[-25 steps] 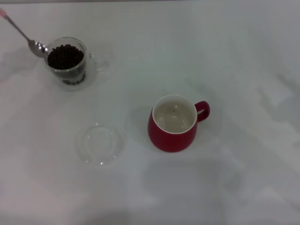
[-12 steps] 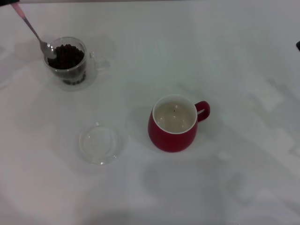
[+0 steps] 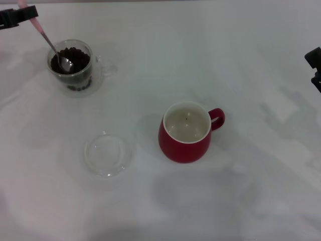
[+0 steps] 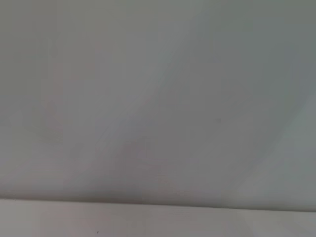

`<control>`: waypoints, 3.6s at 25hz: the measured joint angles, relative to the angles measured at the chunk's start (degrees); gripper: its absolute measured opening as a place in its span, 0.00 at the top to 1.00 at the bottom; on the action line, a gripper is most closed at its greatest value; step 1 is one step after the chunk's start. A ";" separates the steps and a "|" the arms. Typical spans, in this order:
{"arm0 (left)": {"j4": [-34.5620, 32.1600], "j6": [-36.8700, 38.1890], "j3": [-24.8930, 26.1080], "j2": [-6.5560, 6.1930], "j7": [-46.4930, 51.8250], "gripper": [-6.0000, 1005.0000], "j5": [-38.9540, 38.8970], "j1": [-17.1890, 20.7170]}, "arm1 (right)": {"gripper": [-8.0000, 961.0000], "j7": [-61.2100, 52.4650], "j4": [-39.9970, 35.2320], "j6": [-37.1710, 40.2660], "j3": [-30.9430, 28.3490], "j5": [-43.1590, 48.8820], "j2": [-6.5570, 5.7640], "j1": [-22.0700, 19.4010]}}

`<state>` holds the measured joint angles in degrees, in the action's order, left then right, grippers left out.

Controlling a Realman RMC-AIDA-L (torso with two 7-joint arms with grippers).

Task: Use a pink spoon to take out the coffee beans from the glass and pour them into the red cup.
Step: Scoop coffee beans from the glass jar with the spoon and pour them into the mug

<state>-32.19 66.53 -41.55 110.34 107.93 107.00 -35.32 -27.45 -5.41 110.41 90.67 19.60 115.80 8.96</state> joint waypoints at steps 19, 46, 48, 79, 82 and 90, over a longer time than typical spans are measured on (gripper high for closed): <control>6.00 -0.32 0.95 0.90 4.67 0.86 -13.55 7.05 | 0.26 -2.03 -0.57 -4.07 0.12 0.01 -0.25 1.80; 13.91 0.07 1.73 1.66 12.42 0.86 -24.78 11.93 | 0.26 -1.58 -0.11 -7.37 -0.23 -0.52 -0.84 3.13; 13.91 0.07 1.74 1.65 12.28 0.86 -25.33 12.42 | 0.26 -1.57 -0.23 -7.79 -0.23 -0.53 -0.85 3.31; 7.17 -6.10 1.37 1.16 4.36 0.86 -16.11 5.92 | 0.26 -2.07 -0.57 -8.87 -0.32 -1.67 -0.62 4.40; 8.90 -6.03 1.39 1.19 5.33 0.86 -16.11 5.96 | 0.26 -2.10 -0.58 -8.92 -0.32 -1.68 -0.60 4.61; 11.59 -4.86 1.39 1.19 8.84 0.86 -16.33 6.47 | 0.26 -2.09 -0.70 -9.10 -0.32 -1.86 -0.73 5.07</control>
<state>-20.60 61.67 -40.16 111.53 116.77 90.67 -28.85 -29.54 -6.11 101.31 90.35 17.74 115.07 14.03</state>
